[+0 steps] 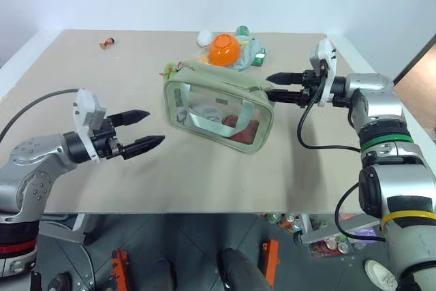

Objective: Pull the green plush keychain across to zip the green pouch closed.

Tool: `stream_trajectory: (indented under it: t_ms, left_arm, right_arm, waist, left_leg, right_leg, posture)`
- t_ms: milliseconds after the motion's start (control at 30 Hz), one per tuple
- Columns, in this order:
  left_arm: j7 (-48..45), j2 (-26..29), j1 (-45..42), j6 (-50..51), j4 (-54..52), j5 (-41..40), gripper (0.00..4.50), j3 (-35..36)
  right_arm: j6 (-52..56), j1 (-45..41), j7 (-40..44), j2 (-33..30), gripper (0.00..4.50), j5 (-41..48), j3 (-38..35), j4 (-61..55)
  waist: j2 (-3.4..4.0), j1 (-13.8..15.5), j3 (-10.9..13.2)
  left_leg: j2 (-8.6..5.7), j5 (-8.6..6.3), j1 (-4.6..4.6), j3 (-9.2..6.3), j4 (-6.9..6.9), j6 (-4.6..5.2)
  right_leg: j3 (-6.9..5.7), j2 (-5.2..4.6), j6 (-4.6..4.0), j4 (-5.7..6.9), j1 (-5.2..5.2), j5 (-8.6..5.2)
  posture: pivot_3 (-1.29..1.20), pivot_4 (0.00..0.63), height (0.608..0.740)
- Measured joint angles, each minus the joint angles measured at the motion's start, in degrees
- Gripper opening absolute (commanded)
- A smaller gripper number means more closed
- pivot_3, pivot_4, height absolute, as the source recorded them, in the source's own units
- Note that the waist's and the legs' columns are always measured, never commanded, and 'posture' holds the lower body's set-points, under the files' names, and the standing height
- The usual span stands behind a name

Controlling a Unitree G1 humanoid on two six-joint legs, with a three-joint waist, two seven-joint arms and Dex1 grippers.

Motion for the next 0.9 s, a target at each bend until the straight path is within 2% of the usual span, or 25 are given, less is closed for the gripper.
stream_trajectory:
  t_ms: [100,300,433,533,700,900]
  left_arm:
    - [0.57,-0.40,-0.84,-0.08,0.33,-0.02,4.50,0.10]
    - [0.62,-1.02,-1.85,-0.47,0.84,0.07,4.50,-0.15]
    - [1.00,-2.09,-4.36,-0.42,2.98,-0.01,4.50,-0.50]
    - [0.26,-2.68,-5.89,1.05,4.37,-1.05,4.50,-0.79]
    - [-3.98,-2.14,-8.58,4.27,4.65,-2.78,4.50,-3.24]
    - [-8.21,-1.37,-12.00,4.07,5.03,-1.46,4.50,-6.70]
  right_arm:
    - [1.83,3.08,-3.21,-0.81,3.60,0.28,-1.64,-5.20]
    - [11.77,11.40,-11.06,-3.66,3.60,4.36,-7.64,-22.94]
    - [24.08,23.13,-23.39,-3.37,3.60,10.24,-14.84,-45.39]
    - [33.32,28.90,-31.34,-2.26,3.60,14.98,-18.04,-59.18]
    - [42.31,36.81,-40.34,1.40,3.60,20.43,-17.60,-76.02]
    - [43.48,39.71,-46.17,4.28,3.60,20.10,-12.46,-79.83]
  waist:
    - [0.01,0.03,0.01]
    - [0.08,0.19,0.05]
    - [0.10,0.73,0.06]
    - [0.13,0.79,0.08]
    - [0.13,0.84,0.08]
    - [0.13,0.85,0.07]
  left_leg:
    - [-0.04,0.00,-0.02,-0.01,-0.01,0.00]
    - [-0.07,0.00,-0.02,-0.07,-0.09,0.00]
    - [-0.08,0.01,-0.03,-0.23,-0.10,-0.01]
    - [-0.08,0.02,-0.02,-0.24,-0.08,-0.04]
    - [-0.08,0.04,-0.02,-0.30,0.06,-0.04]
    - [-0.12,0.04,-0.04,-0.28,0.34,-0.04]
  right_leg:
    - [0.01,-0.02,0.03,0.00,0.00,-0.02]
    - [-0.01,-0.04,0.07,0.01,-0.01,-0.05]
    - [-0.11,-0.02,0.12,0.06,-0.02,-0.09]
    - [-0.10,0.00,0.38,0.09,-0.01,-0.25]
    - [-0.14,0.02,0.37,0.10,0.04,-0.24]
    - [-0.11,-0.01,0.39,0.11,0.13,-0.21]
  posture:
    - [0.00,0.150,0.739]
    - [0.00,0.150,0.739]
    - [0.00,0.150,0.739]
    - [0.00,0.150,0.739]
    - [0.00,0.150,0.739]
    - [0.00,0.150,0.739]
